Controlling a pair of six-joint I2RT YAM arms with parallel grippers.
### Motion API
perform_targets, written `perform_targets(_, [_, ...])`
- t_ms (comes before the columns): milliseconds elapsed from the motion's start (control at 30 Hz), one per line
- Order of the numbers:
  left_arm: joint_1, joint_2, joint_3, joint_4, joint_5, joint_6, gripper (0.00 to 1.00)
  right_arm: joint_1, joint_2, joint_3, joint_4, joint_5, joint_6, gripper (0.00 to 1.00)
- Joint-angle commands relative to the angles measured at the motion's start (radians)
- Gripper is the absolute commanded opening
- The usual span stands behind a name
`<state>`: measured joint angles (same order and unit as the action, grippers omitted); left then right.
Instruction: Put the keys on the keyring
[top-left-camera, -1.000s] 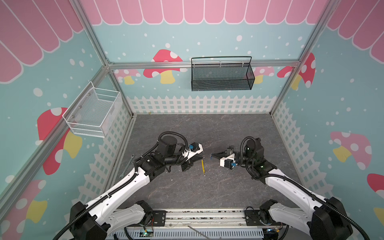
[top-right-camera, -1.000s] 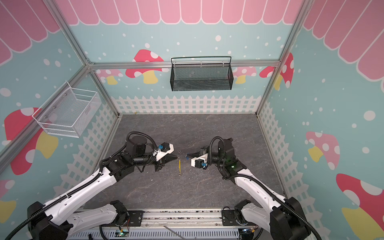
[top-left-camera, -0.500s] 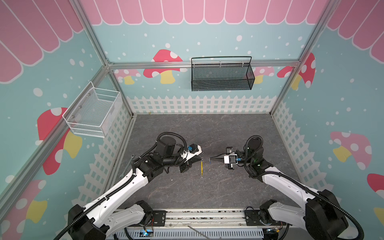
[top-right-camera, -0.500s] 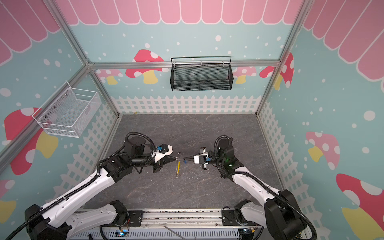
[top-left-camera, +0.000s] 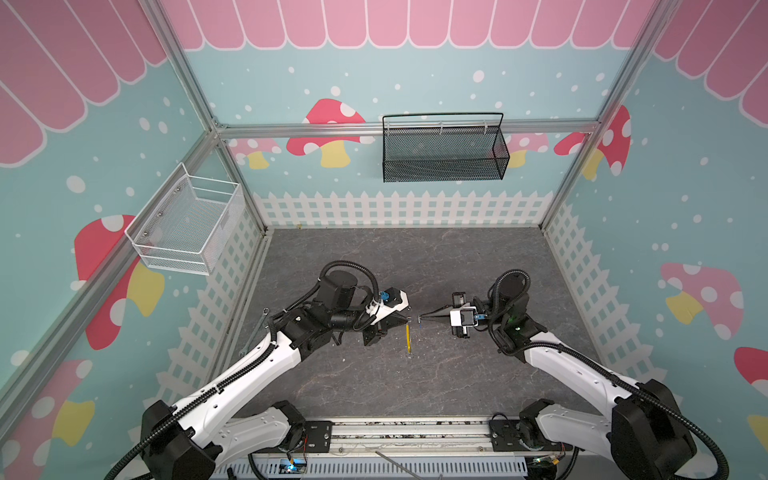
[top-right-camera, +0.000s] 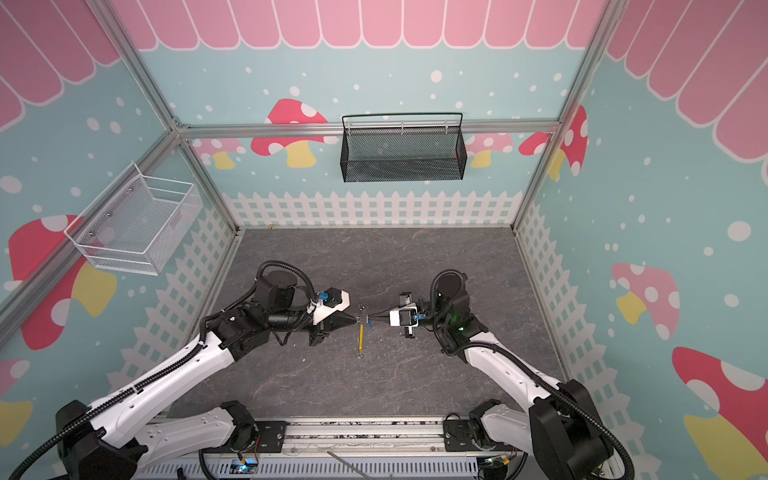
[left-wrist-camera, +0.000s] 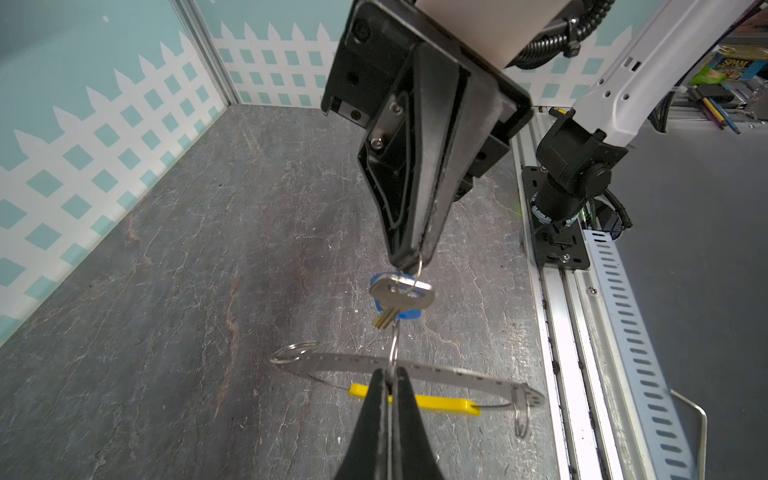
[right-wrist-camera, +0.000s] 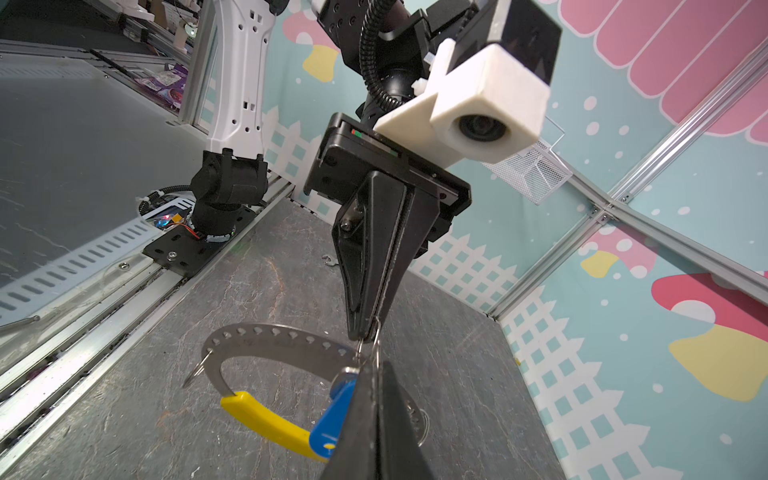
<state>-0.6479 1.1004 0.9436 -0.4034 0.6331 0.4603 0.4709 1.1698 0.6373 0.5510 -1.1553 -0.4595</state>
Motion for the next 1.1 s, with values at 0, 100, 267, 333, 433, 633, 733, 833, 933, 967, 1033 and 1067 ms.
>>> perform_targets(0, [-0.007,0.009,0.036,-0.01,0.037,0.013,0.0,-0.006,0.01,0.024,0.013,-0.03,0.004,0.0])
perform_targets(100, [-0.013,0.016,0.041,-0.011,0.046,0.01,0.0,-0.005,0.008,0.027,0.013,-0.027,0.0,0.0])
perform_targets(267, [-0.018,0.023,0.047,-0.013,0.057,0.009,0.0,-0.006,0.009,0.03,0.0,-0.021,-0.014,0.0])
perform_targets(333, [-0.021,0.028,0.049,-0.015,0.06,0.008,0.0,-0.005,0.006,0.031,0.001,-0.021,-0.017,0.0])
perform_targets(433, [-0.024,0.035,0.057,-0.018,0.061,0.009,0.0,-0.004,0.005,0.032,-0.004,-0.024,-0.024,0.0])
perform_targets(633, [-0.025,0.052,0.073,-0.019,0.066,0.012,0.0,-0.004,-0.004,0.031,-0.029,-0.039,-0.058,0.0])
perform_targets(733, [-0.025,0.061,0.078,-0.023,0.065,0.012,0.0,-0.004,-0.012,0.028,-0.044,-0.038,-0.08,0.0])
perform_targets(833, [-0.026,0.064,0.082,-0.026,0.064,0.011,0.0,-0.005,-0.017,0.03,-0.076,-0.035,-0.113,0.0])
perform_targets(933, [-0.026,0.062,0.086,-0.028,0.062,0.011,0.0,-0.004,-0.023,0.028,-0.105,-0.028,-0.152,0.0])
perform_targets(967, [-0.025,0.062,0.087,-0.028,0.061,0.011,0.0,-0.004,-0.028,0.025,-0.108,-0.025,-0.158,0.0])
perform_targets(1033, [-0.025,0.062,0.087,-0.029,0.061,0.009,0.0,-0.005,-0.033,0.021,-0.107,-0.018,-0.168,0.0])
perform_targets(1067, [-0.023,0.062,0.087,-0.03,0.06,0.008,0.0,-0.004,-0.036,0.019,-0.107,-0.015,-0.174,0.0])
